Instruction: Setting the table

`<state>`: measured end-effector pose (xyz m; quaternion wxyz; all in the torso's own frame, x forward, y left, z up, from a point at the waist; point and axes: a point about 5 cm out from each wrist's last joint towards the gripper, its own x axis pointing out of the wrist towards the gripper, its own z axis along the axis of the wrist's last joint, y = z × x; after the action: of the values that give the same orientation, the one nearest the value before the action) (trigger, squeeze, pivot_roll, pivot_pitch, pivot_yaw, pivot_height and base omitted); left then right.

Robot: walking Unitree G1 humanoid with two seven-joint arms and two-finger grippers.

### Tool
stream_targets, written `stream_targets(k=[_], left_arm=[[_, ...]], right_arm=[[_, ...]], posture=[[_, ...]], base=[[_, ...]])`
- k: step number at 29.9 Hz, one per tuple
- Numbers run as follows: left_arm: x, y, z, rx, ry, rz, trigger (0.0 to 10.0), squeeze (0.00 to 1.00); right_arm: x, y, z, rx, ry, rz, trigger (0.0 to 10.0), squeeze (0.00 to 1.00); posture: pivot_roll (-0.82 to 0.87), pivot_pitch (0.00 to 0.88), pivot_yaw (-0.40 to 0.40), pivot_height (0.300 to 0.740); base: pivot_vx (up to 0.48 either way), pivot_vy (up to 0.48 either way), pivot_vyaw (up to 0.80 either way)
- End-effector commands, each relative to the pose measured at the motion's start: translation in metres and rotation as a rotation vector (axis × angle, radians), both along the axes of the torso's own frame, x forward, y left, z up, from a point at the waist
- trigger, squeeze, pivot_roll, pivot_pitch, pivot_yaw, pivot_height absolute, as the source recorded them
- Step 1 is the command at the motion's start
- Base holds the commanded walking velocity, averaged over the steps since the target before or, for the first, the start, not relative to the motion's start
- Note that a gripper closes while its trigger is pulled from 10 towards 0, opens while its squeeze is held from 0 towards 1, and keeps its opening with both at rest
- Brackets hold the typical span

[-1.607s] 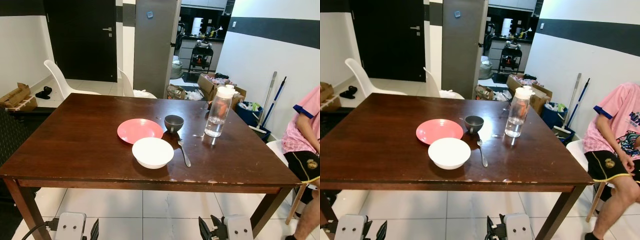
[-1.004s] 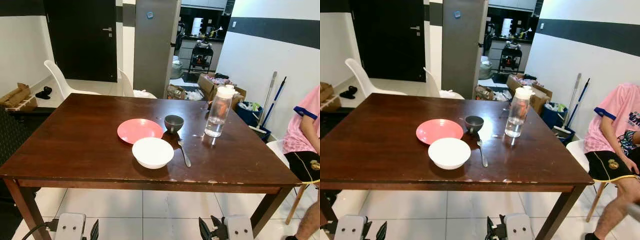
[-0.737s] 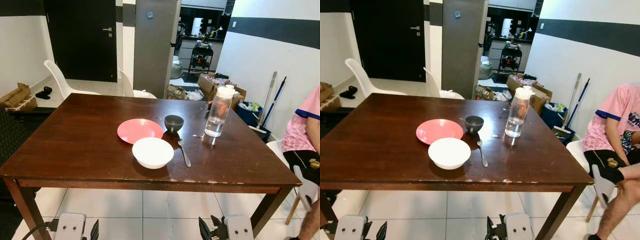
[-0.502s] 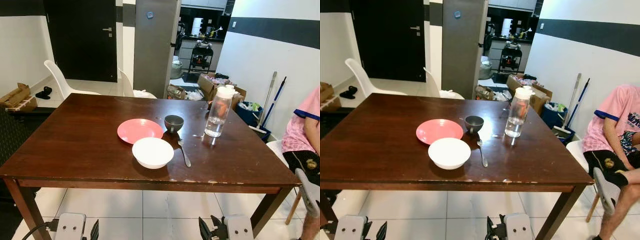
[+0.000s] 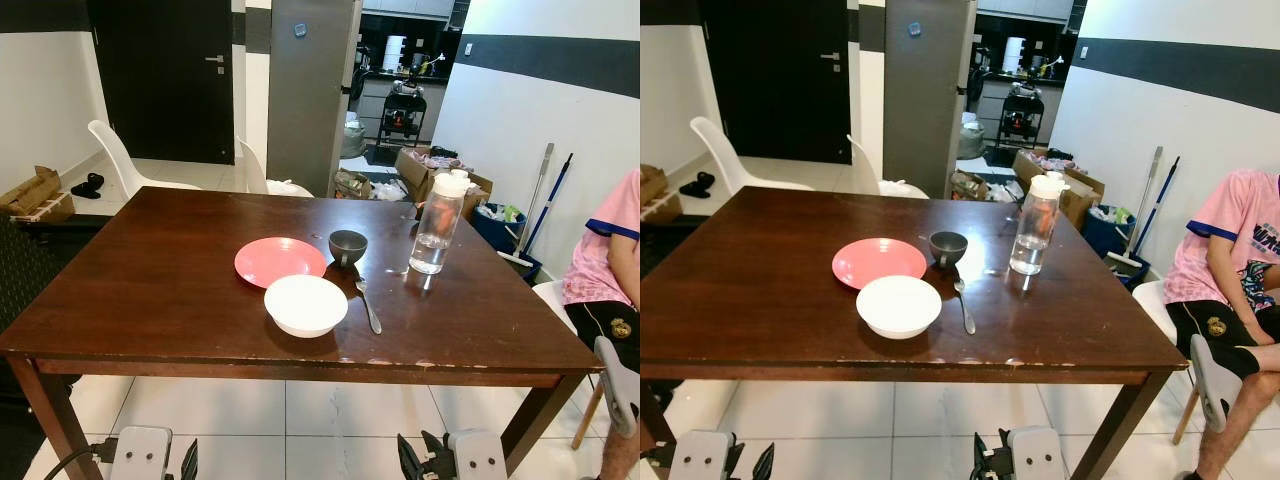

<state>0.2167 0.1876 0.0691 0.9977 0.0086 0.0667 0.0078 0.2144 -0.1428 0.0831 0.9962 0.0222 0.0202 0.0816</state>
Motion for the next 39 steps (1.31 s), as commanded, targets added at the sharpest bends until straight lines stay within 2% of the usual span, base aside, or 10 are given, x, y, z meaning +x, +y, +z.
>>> stream_targets(k=[1,39], left_arm=[[-0.002,-0.0014,-0.0011,0.002,0.014,-0.006,10.0,0.0],[-0.002,-0.0011,-0.0015,0.003,0.016,-0.01,10.0,0.0]], right_arm=[[-0.0016,-0.002,-0.0011,0.01,0.014,-0.008,10.0,0.0],[-0.0018,-0.002,-0.0019,0.011,0.017,-0.01,10.0,0.0]], posture=[[0.01,0.0,0.002,0.74],[0.01,0.0,0.004,0.74]], base=[[0.0,0.0,0.0],[0.0,0.0,0.0]])
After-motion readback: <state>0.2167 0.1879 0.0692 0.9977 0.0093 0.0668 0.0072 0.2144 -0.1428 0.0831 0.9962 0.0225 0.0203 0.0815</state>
